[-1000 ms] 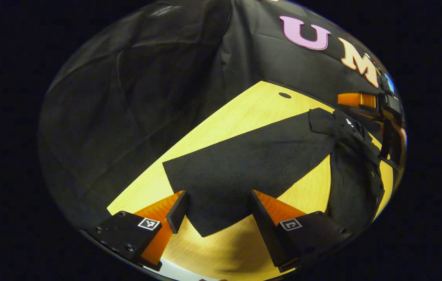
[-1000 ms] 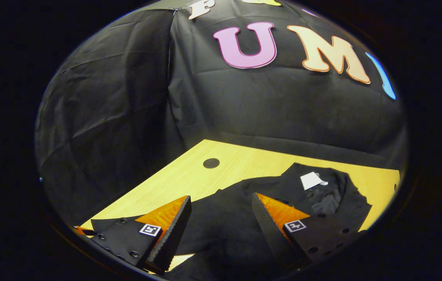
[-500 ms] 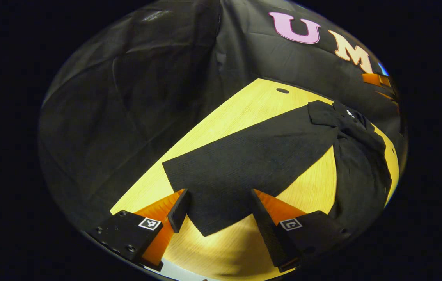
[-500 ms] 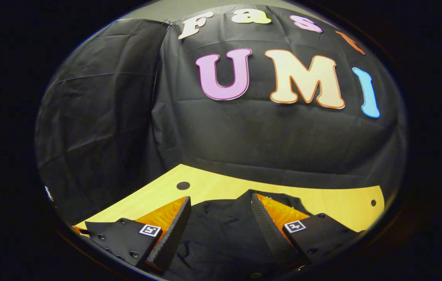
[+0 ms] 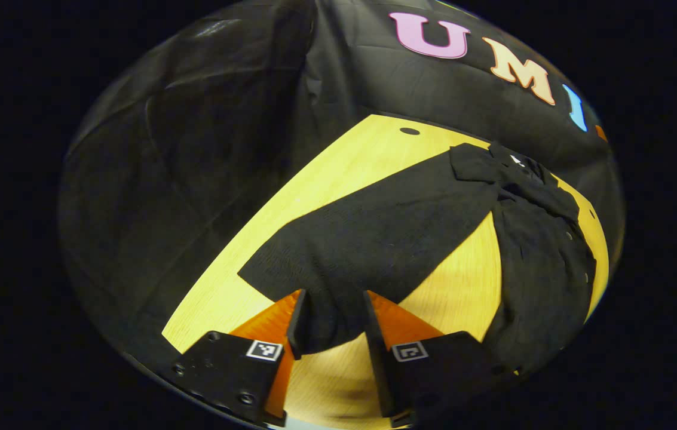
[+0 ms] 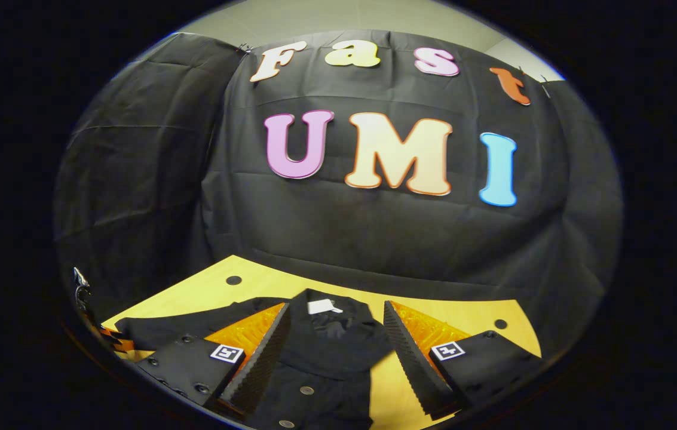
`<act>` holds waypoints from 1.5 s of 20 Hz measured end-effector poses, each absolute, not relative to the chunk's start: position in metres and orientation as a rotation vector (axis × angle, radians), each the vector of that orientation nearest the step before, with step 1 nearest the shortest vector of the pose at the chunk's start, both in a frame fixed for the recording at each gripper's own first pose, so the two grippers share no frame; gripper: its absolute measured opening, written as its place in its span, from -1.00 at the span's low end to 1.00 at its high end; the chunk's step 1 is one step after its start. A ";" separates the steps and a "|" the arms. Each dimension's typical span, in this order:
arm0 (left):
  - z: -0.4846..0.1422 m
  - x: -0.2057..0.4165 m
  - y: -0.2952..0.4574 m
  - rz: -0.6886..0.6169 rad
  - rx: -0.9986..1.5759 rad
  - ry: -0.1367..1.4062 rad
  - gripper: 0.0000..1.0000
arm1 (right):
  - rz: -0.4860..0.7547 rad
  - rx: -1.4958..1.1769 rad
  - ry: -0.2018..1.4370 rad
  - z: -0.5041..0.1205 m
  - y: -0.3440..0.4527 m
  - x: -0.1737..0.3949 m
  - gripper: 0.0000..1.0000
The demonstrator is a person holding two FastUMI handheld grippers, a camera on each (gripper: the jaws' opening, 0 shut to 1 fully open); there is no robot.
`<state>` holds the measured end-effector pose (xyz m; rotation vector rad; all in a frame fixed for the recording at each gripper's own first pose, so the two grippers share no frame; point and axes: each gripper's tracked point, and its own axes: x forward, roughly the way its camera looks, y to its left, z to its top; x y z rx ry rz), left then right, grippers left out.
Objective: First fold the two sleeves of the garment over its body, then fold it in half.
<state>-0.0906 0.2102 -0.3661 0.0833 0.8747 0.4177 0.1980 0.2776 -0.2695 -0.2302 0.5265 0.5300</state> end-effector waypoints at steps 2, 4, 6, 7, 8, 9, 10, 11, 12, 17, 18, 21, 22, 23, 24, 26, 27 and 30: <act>-0.367 -0.089 0.205 0.405 0.080 0.885 -0.27 | 0.475 -0.223 0.527 -0.264 0.244 0.191 0.96; -0.367 -0.087 0.201 0.396 0.089 0.876 -0.57 | 0.425 -0.196 0.532 -0.262 0.215 0.180 0.96; -0.368 -0.091 0.201 0.386 0.128 0.876 -0.86 | 0.380 -0.168 0.549 -0.268 0.190 0.166 0.96; -0.368 -0.091 0.201 0.385 0.150 0.881 -0.95 | 0.357 -0.159 0.563 -0.274 0.175 0.158 0.96; -0.369 -0.091 0.201 0.387 0.169 0.891 -0.99 | 0.336 -0.150 0.579 -0.279 0.163 0.151 0.96; -0.369 -0.091 0.202 0.390 0.187 0.903 -1.00 | 0.320 -0.139 0.597 -0.286 0.154 0.144 0.96; -0.369 -0.090 0.201 0.391 0.203 0.912 -1.00 | 0.302 -0.125 0.618 -0.293 0.145 0.137 0.96; -0.369 -0.090 0.201 0.392 0.216 0.922 -1.00 | 0.293 -0.106 0.636 -0.298 0.137 0.130 0.96; -0.370 -0.089 0.199 0.388 0.226 0.931 -1.00 | 0.288 -0.088 0.653 -0.303 0.132 0.125 0.94; -0.354 -0.081 0.176 0.368 0.184 0.928 -1.00 | 0.246 -0.021 0.705 -0.325 0.104 0.111 0.96; -0.348 -0.073 0.168 0.362 0.172 0.911 -1.00 | 0.238 -0.002 0.717 -0.328 0.099 0.111 0.96; -0.324 -0.047 0.148 0.338 0.163 0.858 -1.00 | 0.216 0.025 0.740 -0.335 0.082 0.111 0.96; -0.316 -0.038 0.140 0.326 0.171 0.840 -1.00 | 0.210 0.018 0.748 -0.338 0.074 0.112 0.94; -0.309 -0.029 0.134 0.312 0.182 0.823 -1.00 | 0.202 0.010 0.752 -0.339 0.065 0.112 0.95; -0.306 -0.018 0.126 0.295 0.194 0.814 -1.00 | 0.191 0.007 0.752 -0.337 0.057 0.113 0.95; -0.300 -0.001 0.107 0.252 0.204 0.803 -1.00 | 0.177 0.019 0.742 -0.330 0.046 0.115 0.95; -0.295 0.008 0.095 0.228 0.204 0.788 -1.00 | 0.170 0.024 0.739 -0.328 0.042 0.115 0.95; -0.280 0.036 0.059 0.166 0.201 0.736 -1.00 | 0.143 0.040 0.735 -0.325 0.037 0.117 0.95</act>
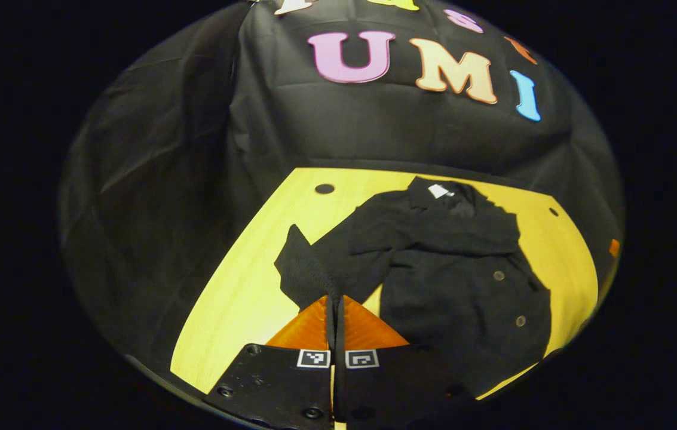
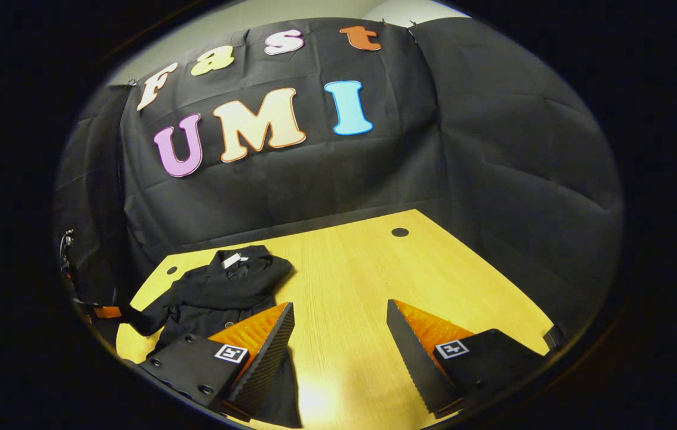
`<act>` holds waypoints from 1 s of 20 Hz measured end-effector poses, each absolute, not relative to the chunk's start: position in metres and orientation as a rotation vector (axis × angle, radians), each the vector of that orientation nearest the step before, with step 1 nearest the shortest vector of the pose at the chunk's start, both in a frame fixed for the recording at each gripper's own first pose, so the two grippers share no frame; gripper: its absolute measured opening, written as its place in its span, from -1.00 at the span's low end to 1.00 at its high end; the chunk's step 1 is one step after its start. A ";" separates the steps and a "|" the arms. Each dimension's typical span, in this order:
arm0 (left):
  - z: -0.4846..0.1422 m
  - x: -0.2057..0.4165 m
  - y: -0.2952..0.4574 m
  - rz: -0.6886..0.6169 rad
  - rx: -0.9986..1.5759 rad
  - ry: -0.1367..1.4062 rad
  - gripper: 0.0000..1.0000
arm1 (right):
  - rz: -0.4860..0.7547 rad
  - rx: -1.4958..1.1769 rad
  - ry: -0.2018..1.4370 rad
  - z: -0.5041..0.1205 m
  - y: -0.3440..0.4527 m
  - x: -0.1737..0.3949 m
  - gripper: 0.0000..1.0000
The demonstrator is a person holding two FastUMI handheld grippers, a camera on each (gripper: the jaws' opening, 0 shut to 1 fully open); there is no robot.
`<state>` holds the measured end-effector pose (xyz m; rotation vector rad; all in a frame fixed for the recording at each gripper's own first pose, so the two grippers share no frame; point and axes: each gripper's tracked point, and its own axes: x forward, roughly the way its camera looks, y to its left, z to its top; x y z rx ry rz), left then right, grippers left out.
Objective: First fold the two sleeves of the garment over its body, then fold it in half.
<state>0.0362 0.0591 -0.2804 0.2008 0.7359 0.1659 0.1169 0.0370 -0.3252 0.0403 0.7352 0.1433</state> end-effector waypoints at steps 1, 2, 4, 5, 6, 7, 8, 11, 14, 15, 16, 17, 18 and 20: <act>-0.275 0.046 0.047 0.147 0.211 0.717 -1.00 | 0.136 0.048 0.739 -0.325 0.033 0.115 0.95; -0.272 0.057 0.036 0.125 0.227 0.697 -1.00 | 0.131 0.054 0.740 -0.325 0.029 0.115 0.95; -0.268 0.077 0.013 0.078 0.257 0.670 -1.00 | 0.122 0.053 0.749 -0.328 0.019 0.110 0.95; -0.267 0.086 -0.001 0.052 0.265 0.663 -1.00 | 0.119 0.047 0.754 -0.330 0.019 0.110 0.95; -0.268 0.096 -0.014 0.026 0.271 0.655 -1.00 | 0.116 0.042 0.759 -0.332 0.017 0.108 0.95; -0.272 0.105 -0.027 -0.002 0.277 0.653 -1.00 | 0.115 0.036 0.764 -0.334 0.015 0.106 0.95; -0.275 0.112 -0.039 -0.026 0.286 0.651 -1.00 | 0.117 0.032 0.772 -0.336 0.014 0.105 0.95; -0.287 0.133 -0.078 -0.100 0.302 0.652 -1.00 | 0.133 0.009 0.798 -0.341 0.010 0.098 0.95; -0.308 0.147 -0.116 -0.160 0.279 0.674 -1.00 | 0.144 -0.005 0.821 -0.349 0.012 0.095 0.95; -0.316 0.151 -0.127 -0.174 0.274 0.683 -1.00 | 0.147 -0.004 0.830 -0.352 0.014 0.094 0.95; -0.323 0.154 -0.135 -0.183 0.281 0.695 -1.00 | 0.151 -0.001 0.839 -0.355 0.016 0.093 0.95; -0.329 0.157 -0.141 -0.189 0.292 0.699 -1.00 | 0.156 0.003 0.851 -0.358 0.018 0.090 0.87; -0.335 0.163 -0.150 -0.199 0.297 0.699 -1.00 | 0.160 0.005 0.859 -0.362 0.020 0.089 0.96; -0.338 0.172 -0.168 -0.224 0.296 0.684 -1.00 | 0.164 0.003 0.870 -0.365 0.019 0.086 0.96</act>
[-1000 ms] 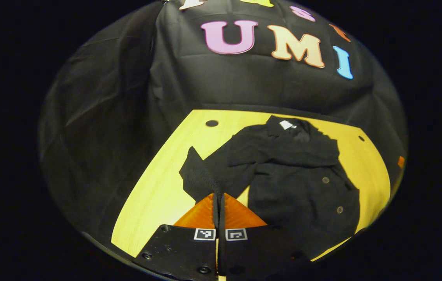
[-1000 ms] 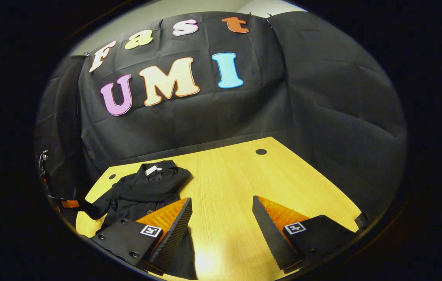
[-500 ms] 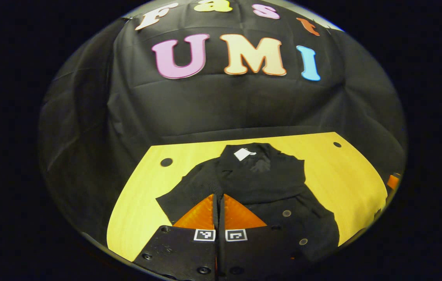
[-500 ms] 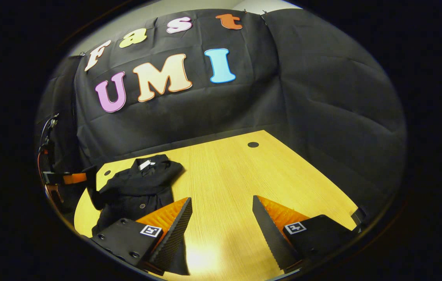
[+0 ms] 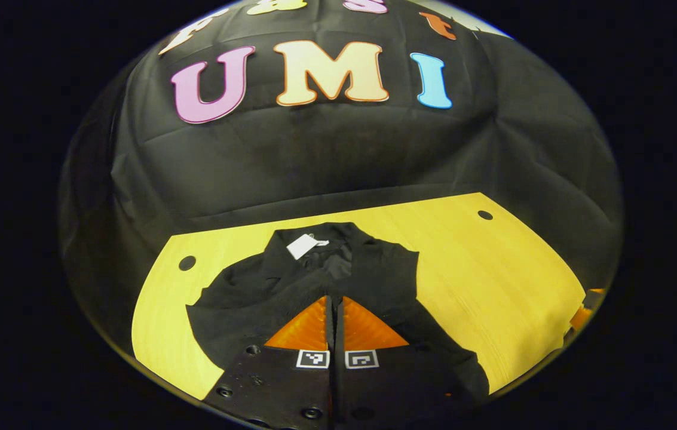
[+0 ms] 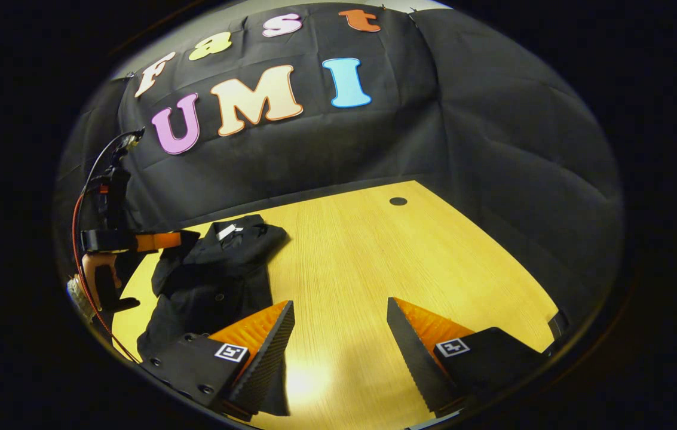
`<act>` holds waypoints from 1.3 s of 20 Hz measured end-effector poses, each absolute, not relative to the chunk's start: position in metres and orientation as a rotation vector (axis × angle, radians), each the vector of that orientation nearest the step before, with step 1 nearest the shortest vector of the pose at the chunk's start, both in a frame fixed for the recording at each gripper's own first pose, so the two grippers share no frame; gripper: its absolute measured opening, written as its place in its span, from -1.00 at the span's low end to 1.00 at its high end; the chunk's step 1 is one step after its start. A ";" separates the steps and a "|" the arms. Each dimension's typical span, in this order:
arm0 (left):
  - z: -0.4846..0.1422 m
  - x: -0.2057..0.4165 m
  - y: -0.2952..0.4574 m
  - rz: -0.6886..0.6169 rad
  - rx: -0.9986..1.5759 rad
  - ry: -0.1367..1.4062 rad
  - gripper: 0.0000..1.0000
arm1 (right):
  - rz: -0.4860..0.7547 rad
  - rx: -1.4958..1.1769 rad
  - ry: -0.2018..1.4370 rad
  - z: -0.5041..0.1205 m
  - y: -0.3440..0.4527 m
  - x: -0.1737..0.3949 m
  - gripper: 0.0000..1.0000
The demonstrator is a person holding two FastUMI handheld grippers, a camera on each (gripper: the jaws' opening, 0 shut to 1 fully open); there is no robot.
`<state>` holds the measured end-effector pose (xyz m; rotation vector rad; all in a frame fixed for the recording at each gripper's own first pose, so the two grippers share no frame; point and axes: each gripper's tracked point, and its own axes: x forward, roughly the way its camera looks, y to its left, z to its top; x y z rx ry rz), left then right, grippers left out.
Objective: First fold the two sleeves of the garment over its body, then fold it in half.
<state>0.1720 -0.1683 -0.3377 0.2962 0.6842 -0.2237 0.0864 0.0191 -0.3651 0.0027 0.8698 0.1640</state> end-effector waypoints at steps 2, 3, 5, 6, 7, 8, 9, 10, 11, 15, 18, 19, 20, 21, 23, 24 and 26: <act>-0.340 0.180 -0.187 -0.252 0.294 0.669 -1.00 | 0.166 0.001 0.877 -0.368 0.017 0.085 0.87; -0.341 0.184 -0.196 -0.265 0.298 0.661 -1.00 | 0.165 -0.002 0.881 -0.370 0.017 0.083 0.87; -0.347 0.189 -0.213 -0.289 0.294 0.653 -1.00 | 0.160 -0.009 0.884 -0.370 0.012 0.082 0.96; -0.352 0.189 -0.223 -0.303 0.281 0.655 -1.00 | 0.156 -0.011 0.885 -0.372 0.009 0.082 0.96; -0.359 0.188 -0.230 -0.310 0.269 0.671 -1.00 | 0.153 -0.010 0.891 -0.374 0.007 0.081 0.96; -0.368 0.187 -0.235 -0.313 0.256 0.686 -1.00 | 0.149 -0.005 0.898 -0.375 0.004 0.080 0.96; -0.377 0.185 -0.239 -0.315 0.250 0.697 -1.00 | 0.145 0.002 0.901 -0.378 0.002 0.077 0.96; -0.385 0.186 -0.241 -0.314 0.251 0.708 -1.00 | 0.136 0.007 0.901 -0.379 0.000 0.078 0.96; -0.393 0.186 -0.244 -0.317 0.254 0.718 -1.00 | 0.127 0.012 0.900 -0.379 -0.004 0.076 0.96; -0.424 0.184 -0.247 -0.317 0.234 0.767 -1.00 | 0.115 0.025 0.921 -0.389 -0.006 0.069 0.96; -0.443 0.186 -0.250 -0.309 0.237 0.794 -1.00 | 0.123 0.012 0.945 -0.396 -0.003 0.061 0.96; -0.448 0.187 -0.251 -0.309 0.248 0.798 -1.00 | 0.128 0.015 0.949 -0.397 -0.001 0.057 0.96; -0.454 0.188 -0.251 -0.310 0.259 0.807 -1.00 | 0.133 0.018 0.957 -0.399 0.001 0.056 0.96; -0.458 0.188 -0.251 -0.309 0.268 0.816 -1.00 | 0.136 0.019 0.965 -0.402 0.004 0.053 0.96; -0.464 0.186 -0.251 -0.313 0.285 0.838 -1.00 | 0.144 0.017 0.973 -0.404 0.009 0.050 0.96; -0.466 0.185 -0.251 -0.318 0.295 0.847 -1.00 | 0.148 0.019 0.974 -0.404 0.010 0.050 0.97; -0.466 0.182 -0.255 -0.348 0.284 0.856 -1.00 | 0.151 0.023 0.978 -0.404 0.014 0.051 0.87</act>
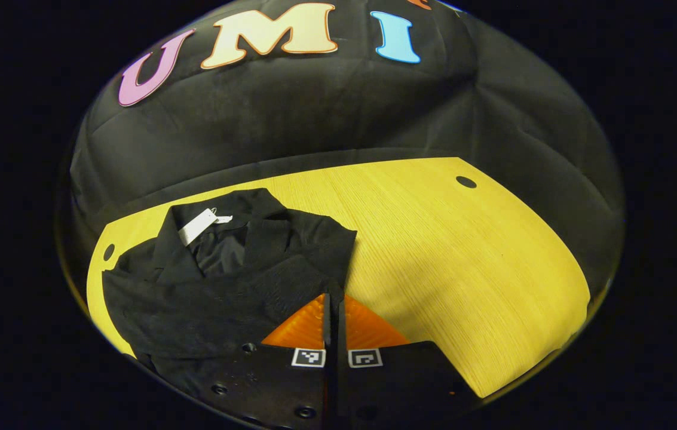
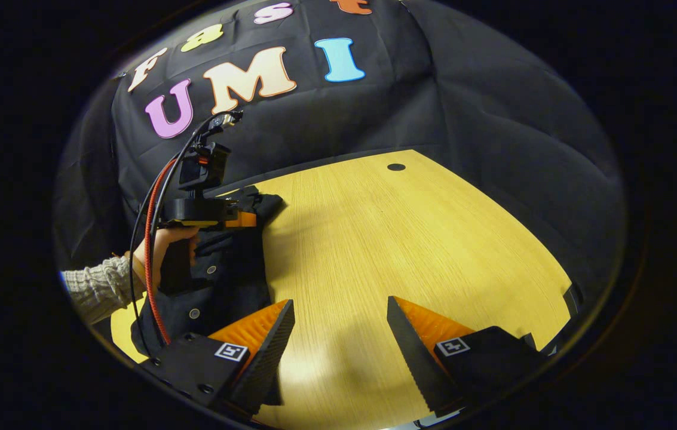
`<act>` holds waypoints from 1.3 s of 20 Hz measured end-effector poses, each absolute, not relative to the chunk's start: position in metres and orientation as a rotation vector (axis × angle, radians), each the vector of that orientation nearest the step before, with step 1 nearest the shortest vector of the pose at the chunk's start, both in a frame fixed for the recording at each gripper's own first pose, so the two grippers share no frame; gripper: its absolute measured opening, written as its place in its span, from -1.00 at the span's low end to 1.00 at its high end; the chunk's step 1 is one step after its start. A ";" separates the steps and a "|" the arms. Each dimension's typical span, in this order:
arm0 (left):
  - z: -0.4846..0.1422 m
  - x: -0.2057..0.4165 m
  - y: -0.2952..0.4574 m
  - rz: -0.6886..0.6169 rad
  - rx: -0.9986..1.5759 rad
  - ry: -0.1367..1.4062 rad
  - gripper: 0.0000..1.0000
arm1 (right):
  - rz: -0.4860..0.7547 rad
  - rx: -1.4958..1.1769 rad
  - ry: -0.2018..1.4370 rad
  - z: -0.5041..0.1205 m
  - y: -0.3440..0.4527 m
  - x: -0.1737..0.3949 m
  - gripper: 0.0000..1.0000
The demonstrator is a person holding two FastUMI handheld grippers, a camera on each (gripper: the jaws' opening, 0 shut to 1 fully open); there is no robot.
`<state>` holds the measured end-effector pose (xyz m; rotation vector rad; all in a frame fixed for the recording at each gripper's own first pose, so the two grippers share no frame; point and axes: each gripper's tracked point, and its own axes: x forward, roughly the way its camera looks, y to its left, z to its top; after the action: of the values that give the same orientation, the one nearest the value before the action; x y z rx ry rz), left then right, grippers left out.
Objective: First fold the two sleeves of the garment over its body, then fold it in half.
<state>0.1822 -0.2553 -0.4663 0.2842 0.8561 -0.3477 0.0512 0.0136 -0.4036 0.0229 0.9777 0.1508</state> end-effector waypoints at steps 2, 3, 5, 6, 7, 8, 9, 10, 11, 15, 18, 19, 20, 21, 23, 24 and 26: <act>-0.465 0.175 -0.263 -0.378 0.212 0.869 -0.30 | 0.147 0.030 0.979 -0.404 0.014 0.051 0.87; -0.462 0.172 -0.263 -0.375 0.186 0.872 0.06 | 0.144 0.036 0.978 -0.403 0.015 0.051 0.97; -0.461 0.167 -0.260 -0.371 0.159 0.882 0.80 | 0.143 0.052 0.982 -0.404 0.018 0.049 0.97; -0.458 0.165 -0.258 -0.373 0.151 0.881 0.80 | 0.141 0.053 0.985 -0.406 0.018 0.048 0.97; -0.456 0.163 -0.256 -0.372 0.141 0.879 0.76 | 0.141 0.054 0.990 -0.409 0.019 0.045 0.97; -0.452 0.163 -0.253 -0.366 0.130 0.876 0.77 | 0.144 0.056 0.997 -0.410 0.020 0.044 0.97; -0.447 0.162 -0.248 -0.358 0.122 0.867 0.77 | 0.148 0.058 1.001 -0.411 0.021 0.041 0.97; -0.440 0.162 -0.244 -0.347 0.117 0.853 0.79 | 0.152 0.059 1.004 -0.411 0.023 0.039 0.97; -0.431 0.161 -0.236 -0.335 0.115 0.838 0.81 | 0.159 0.058 1.006 -0.410 0.025 0.038 0.97; -0.397 0.148 -0.197 -0.293 0.127 0.792 0.87 | 0.197 0.036 0.996 -0.404 0.033 0.028 0.97; -0.377 0.131 -0.154 -0.246 0.150 0.768 0.87 | 0.238 0.023 0.996 -0.401 0.043 0.017 0.97; -0.370 0.122 -0.137 -0.220 0.161 0.767 0.87 | 0.253 0.021 1.001 -0.401 0.048 0.013 0.97; -0.365 0.113 -0.121 -0.198 0.167 0.766 0.87 | 0.271 0.019 1.006 -0.402 0.052 0.008 0.97; -0.361 0.103 -0.108 -0.180 0.167 0.765 0.87 | 0.288 0.013 1.009 -0.403 0.057 0.003 0.97; -0.356 0.081 -0.083 -0.144 0.171 0.771 0.87 | 0.328 0.000 1.020 -0.406 0.068 -0.008 0.87; -0.355 0.070 -0.070 -0.125 0.177 0.777 0.87 | 0.350 -0.006 1.029 -0.409 0.075 -0.014 0.87; -0.355 0.044 -0.048 -0.092 0.190 0.799 0.87 | 0.396 -0.026 1.048 -0.414 0.086 -0.027 0.97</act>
<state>0.0443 -0.0482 -0.3547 0.1902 0.7990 -0.0925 -0.0270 0.0856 -0.4139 -0.0258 1.0485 0.3958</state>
